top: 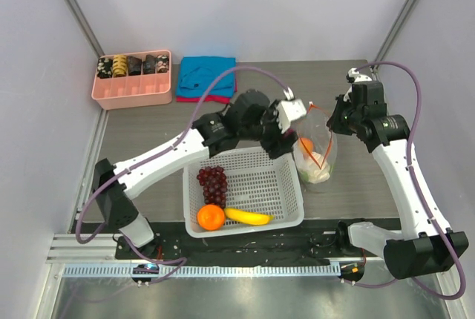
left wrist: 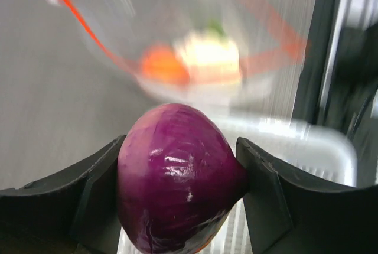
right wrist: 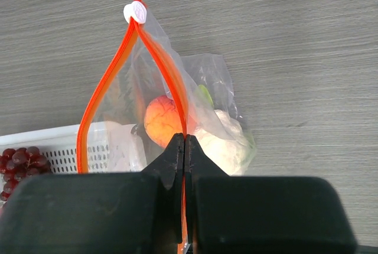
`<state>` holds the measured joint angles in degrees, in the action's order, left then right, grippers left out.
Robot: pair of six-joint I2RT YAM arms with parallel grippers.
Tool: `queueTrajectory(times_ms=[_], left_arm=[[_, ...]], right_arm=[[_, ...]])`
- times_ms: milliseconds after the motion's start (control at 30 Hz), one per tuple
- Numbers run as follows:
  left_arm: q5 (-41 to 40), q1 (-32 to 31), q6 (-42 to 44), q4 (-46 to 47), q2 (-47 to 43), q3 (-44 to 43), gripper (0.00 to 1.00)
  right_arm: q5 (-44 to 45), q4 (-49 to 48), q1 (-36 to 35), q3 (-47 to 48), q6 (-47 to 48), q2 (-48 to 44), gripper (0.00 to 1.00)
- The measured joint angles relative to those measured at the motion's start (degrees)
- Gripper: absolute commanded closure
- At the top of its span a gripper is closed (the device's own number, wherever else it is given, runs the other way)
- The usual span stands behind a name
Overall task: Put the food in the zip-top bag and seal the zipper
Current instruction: Place the fake vegetable in the zipper food storage bag.
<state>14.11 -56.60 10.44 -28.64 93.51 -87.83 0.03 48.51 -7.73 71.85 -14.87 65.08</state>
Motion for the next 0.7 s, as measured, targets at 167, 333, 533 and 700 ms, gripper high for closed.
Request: queueTrajectory(times_ms=[167, 333, 533, 700], left_arm=[[0.2, 0.2, -10.6, 10.6, 0.1, -8.2, 0.5], [0.2, 0.0, -16.7, 16.1, 5.1, -11.6, 0.5], [-0.7, -0.6, -20.7, 17.6, 13.4, -12.6, 0.43], [-2.2, -0.7, -22.0, 17.3, 17.9, -13.6, 0.17]], right_arm=[[0.9, 0.4, 0.0, 0.0, -0.3, -0.5, 0.99], [2.2, 0.5, 0.0, 0.0, -1.5, -1.0, 0.99], [2.2, 0.5, 0.0, 0.0, -3.1, -1.0, 0.99], [2.3, 0.5, 0.0, 0.0, -3.7, -1.0, 0.99]])
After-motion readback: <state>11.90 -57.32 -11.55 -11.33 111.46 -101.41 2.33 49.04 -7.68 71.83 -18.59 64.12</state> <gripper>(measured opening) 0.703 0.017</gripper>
